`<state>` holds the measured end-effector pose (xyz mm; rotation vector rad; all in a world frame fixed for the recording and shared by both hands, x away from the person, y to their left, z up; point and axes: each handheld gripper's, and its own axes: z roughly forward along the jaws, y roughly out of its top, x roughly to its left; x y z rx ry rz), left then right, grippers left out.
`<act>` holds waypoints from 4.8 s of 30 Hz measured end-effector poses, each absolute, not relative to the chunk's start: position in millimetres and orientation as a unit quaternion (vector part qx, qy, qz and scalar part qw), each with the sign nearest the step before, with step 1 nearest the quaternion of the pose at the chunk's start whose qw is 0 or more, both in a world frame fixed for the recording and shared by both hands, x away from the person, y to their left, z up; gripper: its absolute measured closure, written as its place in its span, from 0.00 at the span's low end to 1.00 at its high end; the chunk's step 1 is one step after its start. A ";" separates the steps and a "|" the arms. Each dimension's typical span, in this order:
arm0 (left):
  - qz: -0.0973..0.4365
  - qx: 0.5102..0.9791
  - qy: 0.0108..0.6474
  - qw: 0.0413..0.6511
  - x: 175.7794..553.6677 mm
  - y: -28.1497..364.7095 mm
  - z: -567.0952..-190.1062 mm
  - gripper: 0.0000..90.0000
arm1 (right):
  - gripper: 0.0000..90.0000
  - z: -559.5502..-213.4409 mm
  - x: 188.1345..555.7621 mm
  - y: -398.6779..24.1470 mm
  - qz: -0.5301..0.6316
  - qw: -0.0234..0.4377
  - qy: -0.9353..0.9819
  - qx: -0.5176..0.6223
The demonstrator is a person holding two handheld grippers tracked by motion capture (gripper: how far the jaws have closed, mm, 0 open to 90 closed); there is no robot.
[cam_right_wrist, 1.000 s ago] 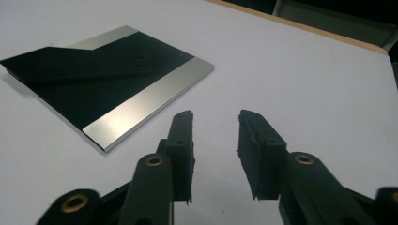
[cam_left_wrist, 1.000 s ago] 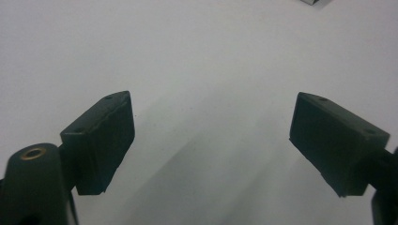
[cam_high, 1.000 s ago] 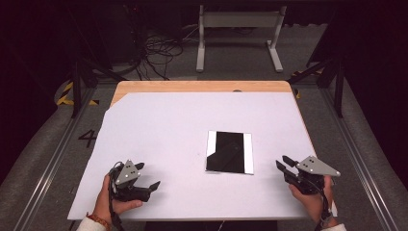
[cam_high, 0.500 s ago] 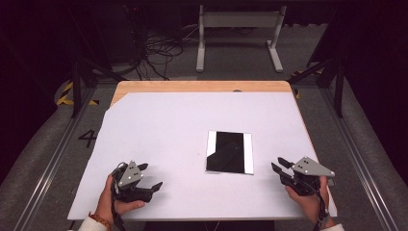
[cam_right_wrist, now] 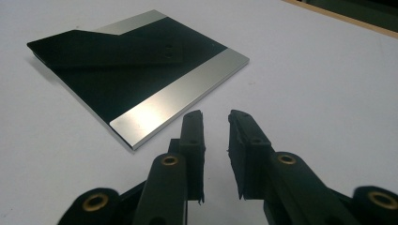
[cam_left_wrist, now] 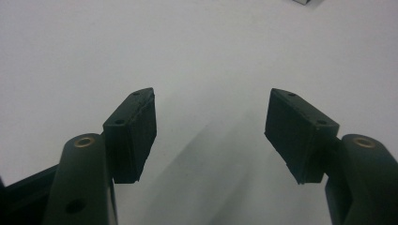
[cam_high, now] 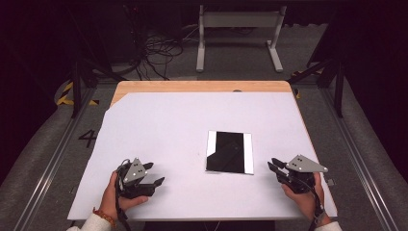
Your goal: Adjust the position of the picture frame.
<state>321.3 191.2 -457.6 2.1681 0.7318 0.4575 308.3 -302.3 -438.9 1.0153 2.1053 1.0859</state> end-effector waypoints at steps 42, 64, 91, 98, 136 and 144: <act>0.125 0.880 0.231 0.395 373.9 117.1 -451.7 0.75 | 0.92 -443.2 370.1 -261.8 0.369 0.255 0.799 0.400; 0.094 0.896 0.200 0.385 381.4 77.7 -458.0 0.91 | 0.98 -449.6 387.5 -262.6 0.345 0.238 0.805 0.420; 0.072 0.899 0.192 0.387 380.6 64.7 -463.2 0.92 | 1.00 -454.9 395.4 -258.8 0.340 0.221 0.809 0.424; 0.062 0.898 0.187 0.393 381.2 62.8 -464.4 0.97 | 1.00 -455.2 397.0 -258.3 0.344 0.215 0.808 0.427; 0.024 0.919 0.121 0.374 362.0 64.8 -459.6 0.97 | 1.00 -454.8 410.9 -237.7 0.342 0.206 0.833 0.384; 0.039 0.912 0.136 0.385 368.4 75.6 -453.0 0.97 | 0.95 -450.6 398.3 -247.3 0.354 0.206 0.832 0.373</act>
